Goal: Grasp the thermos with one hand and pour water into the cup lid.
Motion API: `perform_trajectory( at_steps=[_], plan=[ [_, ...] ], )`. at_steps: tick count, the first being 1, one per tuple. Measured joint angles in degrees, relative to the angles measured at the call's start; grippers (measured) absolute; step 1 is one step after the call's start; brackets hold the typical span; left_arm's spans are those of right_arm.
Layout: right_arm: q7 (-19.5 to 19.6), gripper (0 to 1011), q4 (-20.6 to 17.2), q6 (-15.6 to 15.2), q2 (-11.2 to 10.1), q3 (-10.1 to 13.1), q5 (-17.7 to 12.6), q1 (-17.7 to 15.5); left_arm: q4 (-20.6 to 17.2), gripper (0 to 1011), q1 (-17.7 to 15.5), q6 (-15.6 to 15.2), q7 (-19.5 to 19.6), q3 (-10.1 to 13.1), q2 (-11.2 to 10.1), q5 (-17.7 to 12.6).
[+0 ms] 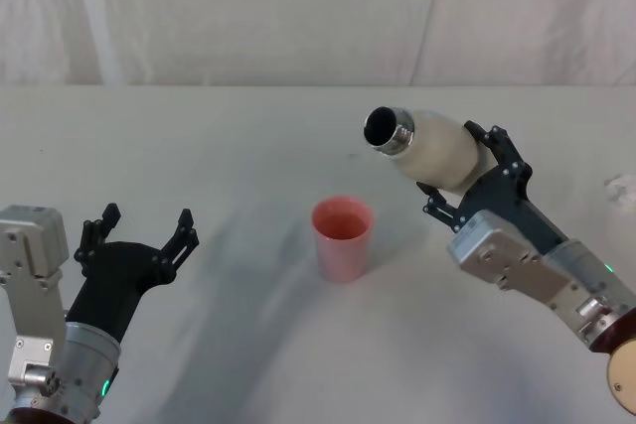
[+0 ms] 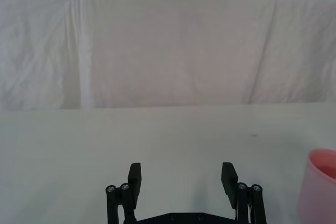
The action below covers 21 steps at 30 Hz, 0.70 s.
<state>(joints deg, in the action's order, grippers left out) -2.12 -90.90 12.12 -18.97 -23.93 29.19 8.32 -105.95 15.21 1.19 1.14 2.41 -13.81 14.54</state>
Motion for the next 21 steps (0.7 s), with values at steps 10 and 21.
perform_trajectory(
  at_steps=[10, 21],
  plan=[
    [-6.12, 957, -2.22, -1.17, 1.82, 3.5, -10.38, -2.46, 0.0, 1001, 0.0, 0.0, 0.0, 0.0, 0.0, 0.0],
    [-11.68, 957, -3.69, -6.19, 4.44, 7.66, -23.53, -4.98, 0.0, 1001, 0.0, 0.0, 0.0, 0.0, 0.0, 0.0]
  ],
)
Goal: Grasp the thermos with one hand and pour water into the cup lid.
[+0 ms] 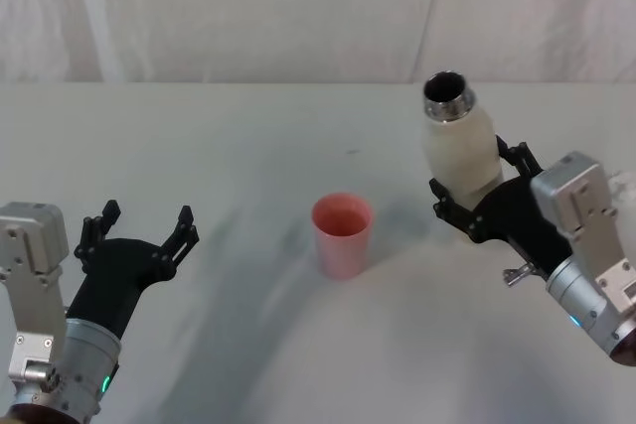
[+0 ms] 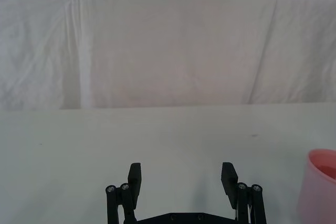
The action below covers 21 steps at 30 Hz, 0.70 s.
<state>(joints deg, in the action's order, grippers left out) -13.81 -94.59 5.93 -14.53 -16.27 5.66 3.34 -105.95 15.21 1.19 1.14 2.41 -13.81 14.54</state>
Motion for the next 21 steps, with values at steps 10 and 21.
perform_trajectory(
  at_steps=[10, 21],
  plan=[
    [-0.98, 957, -0.46, -2.12, 1.32, 1.8, -6.31, -1.16, 0.0, 1001, 0.0, 0.0, 0.0, 0.0, 0.0, 0.0],
    [-0.95, 957, -0.67, -2.47, 2.32, 3.07, -11.17, -2.49, 0.0, 1001, 0.0, 0.0, 0.0, 0.0, 0.0, 0.0]
  ],
)
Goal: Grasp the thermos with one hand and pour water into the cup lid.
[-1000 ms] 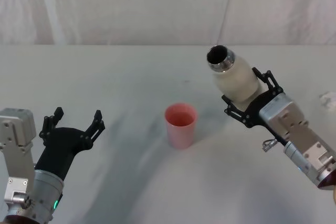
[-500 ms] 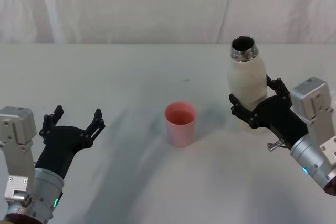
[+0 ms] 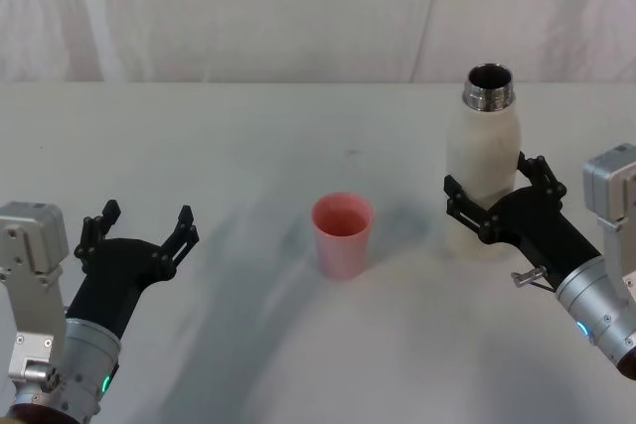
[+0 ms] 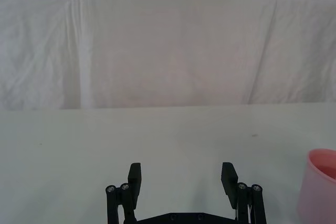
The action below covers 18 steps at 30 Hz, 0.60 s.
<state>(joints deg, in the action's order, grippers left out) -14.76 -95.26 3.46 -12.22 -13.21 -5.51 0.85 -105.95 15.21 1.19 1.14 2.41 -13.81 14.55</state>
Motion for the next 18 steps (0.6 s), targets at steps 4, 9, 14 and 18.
perform_trajectory(
  at_steps=[4, 9, 14, 18],
  plan=[
    [0.05, 957, -0.13, 0.53, 0.02, 0.01, -0.69, -0.34, 0.0, 1001, 0.0, 0.0, 0.0, 0.0, 0.0, 0.0],
    [0.11, 957, -0.32, 1.05, -0.15, -0.02, -1.43, -0.8, 0.0, 1001, 0.0, 0.0, 0.0, 0.0, 0.0, 0.0],
    [0.35, 957, -0.62, 1.38, -0.27, 0.18, -2.11, -1.47, 0.0, 1001, 0.0, 0.0, 0.0, 0.0, 0.0, 0.0],
    [0.37, 957, -0.74, 1.65, -0.31, 0.4, -2.85, -2.01, 0.0, 1001, 0.0, 0.0, 0.0, 0.0, 0.0, -0.01]
  ],
)
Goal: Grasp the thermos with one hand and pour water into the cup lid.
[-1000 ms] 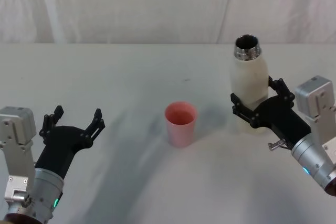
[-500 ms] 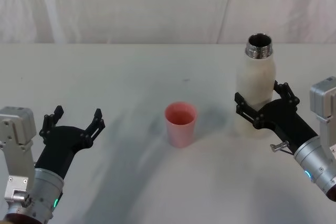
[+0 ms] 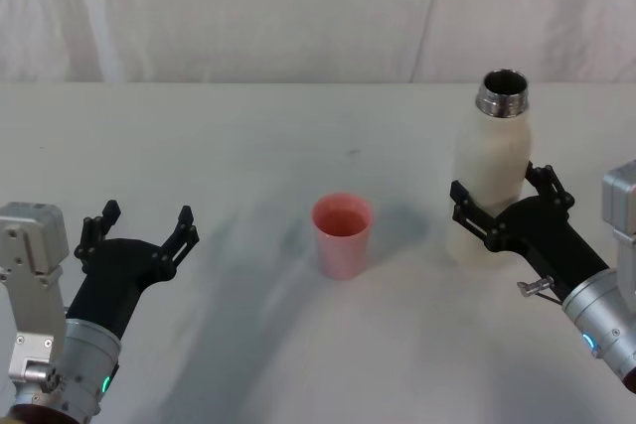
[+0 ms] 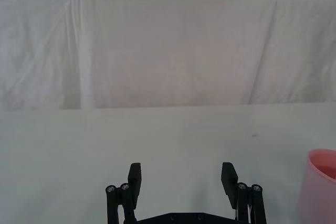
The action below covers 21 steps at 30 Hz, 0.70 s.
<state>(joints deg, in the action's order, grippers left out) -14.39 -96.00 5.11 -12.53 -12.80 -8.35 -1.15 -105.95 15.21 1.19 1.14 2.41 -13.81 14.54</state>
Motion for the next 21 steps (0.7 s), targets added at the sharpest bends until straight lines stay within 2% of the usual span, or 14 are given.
perform_trajectory(
  at_steps=[9, 21],
  plan=[
    [-0.06, 957, 0.69, 0.75, 0.34, 0.36, -2.02, -0.38, 0.0, 1001, 0.0, 0.0, 0.0, 0.0, 0.0, 0.0],
    [0.15, 957, 2.66, 1.1, 0.52, 0.1, -2.18, 0.41, 0.0, 1001, 0.0, 0.0, 0.0, 0.0, 0.0, 0.0]
  ],
)
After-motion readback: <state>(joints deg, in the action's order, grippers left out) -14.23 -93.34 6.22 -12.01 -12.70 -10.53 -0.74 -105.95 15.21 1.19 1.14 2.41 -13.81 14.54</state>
